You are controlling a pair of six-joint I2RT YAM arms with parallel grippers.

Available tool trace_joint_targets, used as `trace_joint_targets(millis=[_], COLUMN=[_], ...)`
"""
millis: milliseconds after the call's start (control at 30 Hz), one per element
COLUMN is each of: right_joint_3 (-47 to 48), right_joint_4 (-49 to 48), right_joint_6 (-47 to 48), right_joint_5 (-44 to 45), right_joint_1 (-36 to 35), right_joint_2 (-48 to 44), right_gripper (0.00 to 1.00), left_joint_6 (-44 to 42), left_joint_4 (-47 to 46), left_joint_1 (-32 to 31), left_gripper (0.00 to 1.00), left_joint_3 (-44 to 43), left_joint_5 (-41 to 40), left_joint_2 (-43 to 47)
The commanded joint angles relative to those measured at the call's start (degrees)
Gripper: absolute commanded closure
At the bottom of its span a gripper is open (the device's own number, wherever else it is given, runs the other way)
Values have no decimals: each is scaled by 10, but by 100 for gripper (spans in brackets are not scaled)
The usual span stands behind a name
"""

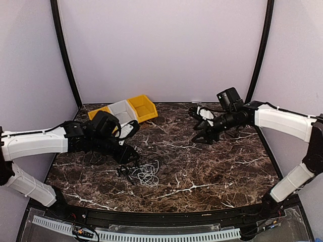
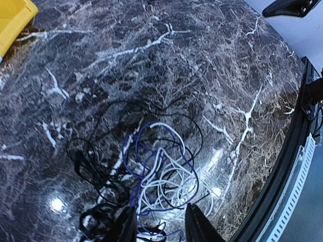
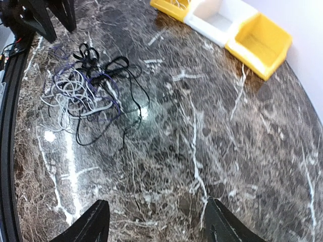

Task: Untangle the cables

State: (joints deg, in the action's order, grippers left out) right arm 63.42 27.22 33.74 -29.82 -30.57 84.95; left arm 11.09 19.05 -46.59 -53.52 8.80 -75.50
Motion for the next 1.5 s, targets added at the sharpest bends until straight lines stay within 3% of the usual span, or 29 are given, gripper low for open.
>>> trace_joint_targets(millis=[0,133,267,833,1200,1467], right_joint_3=[53,73,66,35,34,92], right_joint_4=[-1,-2,-8,-18,-24,-21], right_joint_6=[11,4,-11,-29,-34,-30], right_joint_5=[-31,-26,-38,-49,-60,-64], right_joint_1=[-49,-86,-103,-107,-110,-155], right_joint_2=[18,58,76,60,64,125], right_gripper=[35,37,38,40,39,40], left_joint_6=[51,54,35,-34,-50,-52], left_joint_4=[-1,-35,-73,-64,-86,-115], left_joint_1=[-21,-42,-53,-85,-89,-89], left_gripper=[62,55,55,65,80,86], left_joint_3=[55,75,83,64,63,79], left_joint_5=[15,3,7,-36,-98,-132], left_joint_2=[23,15,-8,-80,-11,4])
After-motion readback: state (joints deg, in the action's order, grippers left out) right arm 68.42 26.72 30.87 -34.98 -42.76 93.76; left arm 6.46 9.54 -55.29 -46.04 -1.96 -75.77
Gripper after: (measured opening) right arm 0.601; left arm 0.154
